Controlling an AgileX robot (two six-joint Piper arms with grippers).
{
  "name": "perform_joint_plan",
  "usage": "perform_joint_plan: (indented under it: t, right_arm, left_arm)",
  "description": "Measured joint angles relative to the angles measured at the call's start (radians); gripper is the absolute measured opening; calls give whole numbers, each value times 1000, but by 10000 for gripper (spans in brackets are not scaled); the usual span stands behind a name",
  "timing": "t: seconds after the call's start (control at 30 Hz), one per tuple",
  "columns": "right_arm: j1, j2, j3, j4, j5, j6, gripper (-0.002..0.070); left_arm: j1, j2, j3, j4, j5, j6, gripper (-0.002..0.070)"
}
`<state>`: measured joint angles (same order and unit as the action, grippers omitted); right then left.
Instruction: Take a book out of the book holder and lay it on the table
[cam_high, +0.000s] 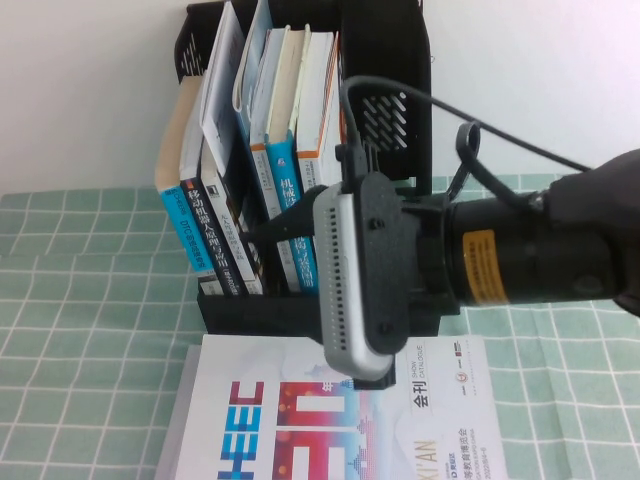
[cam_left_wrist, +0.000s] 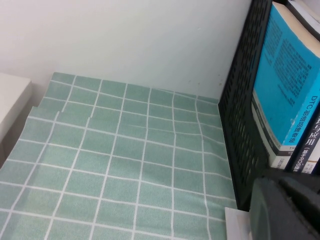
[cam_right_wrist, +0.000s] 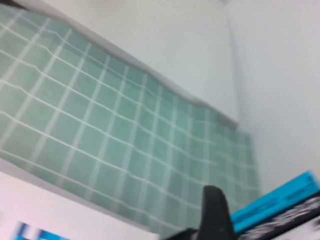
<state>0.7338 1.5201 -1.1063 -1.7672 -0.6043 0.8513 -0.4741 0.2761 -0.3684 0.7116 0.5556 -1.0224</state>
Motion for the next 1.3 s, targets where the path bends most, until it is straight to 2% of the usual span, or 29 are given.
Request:
perform_joint_plan:
  t: [0.1, 0.17, 0.27, 0.37, 0.43, 0.57, 0.67, 0.77, 0.9, 1.03, 1.3]
  right_arm:
    - [0, -21, -20, -2, 55, -168, 370]
    - [1, -32, -53, -2, 161, -295, 267]
    - [2, -43, -119, -2, 424, -416, 86]
    - [2, -50, -187, 58, 757, -542, 25]
    - [-2, -56, -237, 239, 980, -744, 11]
    - [-74, -77, -330, 817, 1414, -1199, 1]
    - [-162, -120, -337, 1133, 1581, -1296, -1]
    - [-222, -191, -333, 1317, 1658, -1330, -1]
    - [-235, -350, -253, 1440, 1628, -1384, -1]
    - [-236, -550, -81, 1517, 1525, -1395, -1]
    - [-237, -997, 366, 1598, 1286, -1329, -1]
  left_arm:
    - [0, 0, 0, 0, 0, 0, -1]
    - [0, 0, 0, 0, 0, 0, -1]
    - [0, 0, 0, 0, 0, 0, -1]
    - [0, 0, 0, 0, 0, 0, -1]
    - [0, 0, 0, 0, 0, 0, -1]
    - [0, 0, 0, 0, 0, 0, -1]
    - [0, 0, 0, 0, -17, 4, -1]
    - [0, 0, 0, 0, -53, 26, -1]
    - [0, 0, 29, 2, -161, 54, -1]
    - [0, 0, 45, 4, -236, 83, -1]
    - [0, 0, 50, 7, -256, 98, -1]
